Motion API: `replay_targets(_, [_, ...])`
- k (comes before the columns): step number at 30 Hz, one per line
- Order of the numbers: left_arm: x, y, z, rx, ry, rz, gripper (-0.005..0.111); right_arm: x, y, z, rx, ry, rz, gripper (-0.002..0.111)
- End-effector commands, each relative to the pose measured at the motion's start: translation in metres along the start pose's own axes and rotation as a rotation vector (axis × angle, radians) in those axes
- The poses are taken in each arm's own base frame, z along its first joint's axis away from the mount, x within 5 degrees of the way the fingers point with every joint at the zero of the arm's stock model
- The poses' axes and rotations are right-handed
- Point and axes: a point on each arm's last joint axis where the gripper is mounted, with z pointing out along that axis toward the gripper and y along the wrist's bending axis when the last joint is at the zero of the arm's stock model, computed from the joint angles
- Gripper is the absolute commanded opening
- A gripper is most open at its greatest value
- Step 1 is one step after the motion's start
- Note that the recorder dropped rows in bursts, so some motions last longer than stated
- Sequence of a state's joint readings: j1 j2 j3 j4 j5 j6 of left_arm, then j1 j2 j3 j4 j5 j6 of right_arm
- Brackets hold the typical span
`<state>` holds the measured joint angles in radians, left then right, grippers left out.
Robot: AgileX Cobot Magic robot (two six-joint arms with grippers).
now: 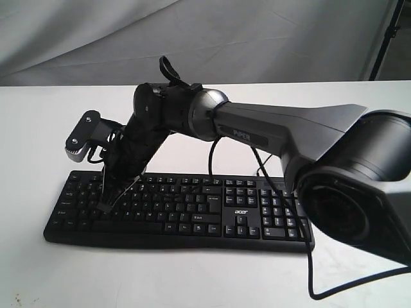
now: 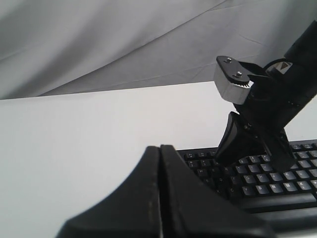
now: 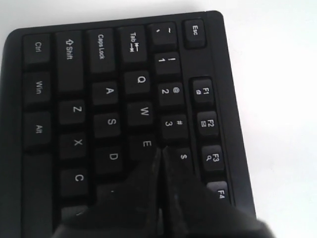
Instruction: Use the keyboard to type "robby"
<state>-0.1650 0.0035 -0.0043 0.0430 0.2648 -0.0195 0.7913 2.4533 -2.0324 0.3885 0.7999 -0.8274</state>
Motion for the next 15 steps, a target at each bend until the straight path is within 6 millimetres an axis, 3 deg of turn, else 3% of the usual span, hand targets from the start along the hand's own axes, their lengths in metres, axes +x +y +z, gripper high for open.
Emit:
replay_targets(1, [0.0008,-0.0003,0.0001,0.005,-0.005,0.003,0.000,-0.0038,0.0028,-0.0011,0.005,-0.004,-0.010,0.000])
replay_targets(15, [0.0008,-0.0003,0.0001,0.005,-0.005,0.003,0.000,-0.0020,0.0036,0.0001,0.007,0.019,-0.029,0.000])
